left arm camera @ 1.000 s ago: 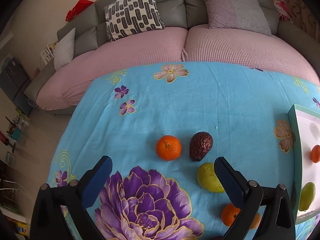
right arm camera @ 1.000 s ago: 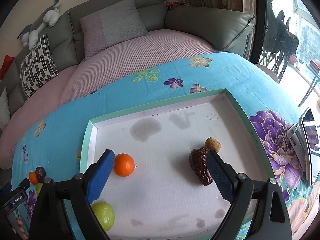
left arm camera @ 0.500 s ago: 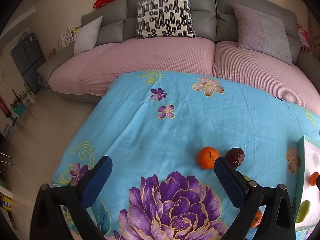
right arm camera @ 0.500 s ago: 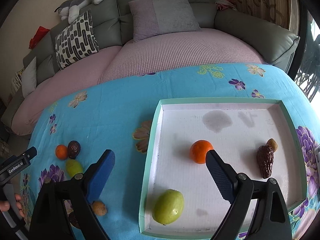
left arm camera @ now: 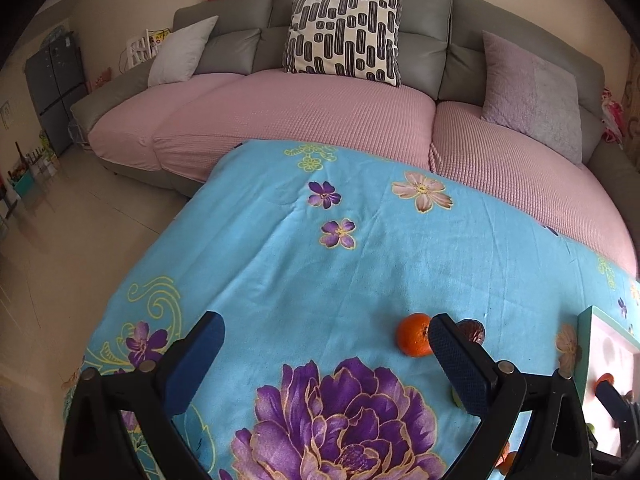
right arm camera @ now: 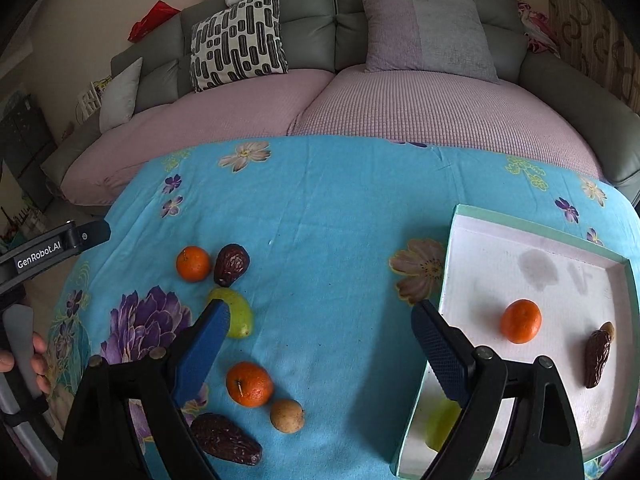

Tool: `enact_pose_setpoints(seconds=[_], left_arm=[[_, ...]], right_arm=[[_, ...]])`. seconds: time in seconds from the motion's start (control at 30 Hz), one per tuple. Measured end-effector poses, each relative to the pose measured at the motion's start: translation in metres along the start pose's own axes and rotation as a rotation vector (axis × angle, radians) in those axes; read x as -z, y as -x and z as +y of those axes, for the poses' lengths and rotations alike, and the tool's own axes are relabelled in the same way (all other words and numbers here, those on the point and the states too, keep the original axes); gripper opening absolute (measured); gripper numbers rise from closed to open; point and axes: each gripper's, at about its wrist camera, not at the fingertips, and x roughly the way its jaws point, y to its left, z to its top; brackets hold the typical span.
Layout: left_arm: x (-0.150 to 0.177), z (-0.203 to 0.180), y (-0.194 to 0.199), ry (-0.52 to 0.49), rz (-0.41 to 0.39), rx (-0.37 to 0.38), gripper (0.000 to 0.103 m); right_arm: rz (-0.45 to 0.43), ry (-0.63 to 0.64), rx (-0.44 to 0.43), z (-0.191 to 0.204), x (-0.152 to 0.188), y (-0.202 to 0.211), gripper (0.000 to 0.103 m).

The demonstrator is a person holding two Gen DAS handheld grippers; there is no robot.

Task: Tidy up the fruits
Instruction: 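Move both tools back over the remaining fruits, then grasp another orange with the left tool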

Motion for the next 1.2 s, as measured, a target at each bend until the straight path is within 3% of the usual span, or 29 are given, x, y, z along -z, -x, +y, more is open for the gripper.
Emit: enact_pose_setpoints(seconds=[0.4,0.53,0.73,0.87,0.93,1.0,1.07,1.2], left_arm=[[0.009,-0.02,-0.06,0.019,0.139,0.162,0.102],[0.013,-0.027,-0.071,0.014,0.169,0.176,0.1],[0.018,-0.033,-0.084,0.016,0.21,0.207,0.086],[0.019,-0.037,-0.084,0.02,0.217,0.256,0.068],[0.019,-0.04,-0.083,0.016,0.219,0.275,0.06],[0.02,-0.043,-0.082,0.019,0.225,0.295,0.05],[0.02,-0.043,-0.081,0.025,0.225,0.322,0.039],[0.018,-0.045,-0.079,0.009,0.221,0.316,0.037]], right_arm=[[0.114,0.064,-0.062,0.033,0.006,-0.049,0.092],[0.143,0.079,-0.08,0.044,0.009,-0.064,0.092],[0.163,0.103,-0.101,0.058,0.012,-0.081,0.092],[0.161,0.12,-0.103,0.063,0.012,-0.084,0.092],[0.159,0.129,-0.097,0.065,0.013,-0.084,0.082],[0.161,0.13,-0.096,0.065,0.012,-0.085,0.064],[0.16,0.128,-0.091,0.065,0.011,-0.086,0.06],[0.153,0.117,-0.127,0.064,0.01,-0.081,0.044]])
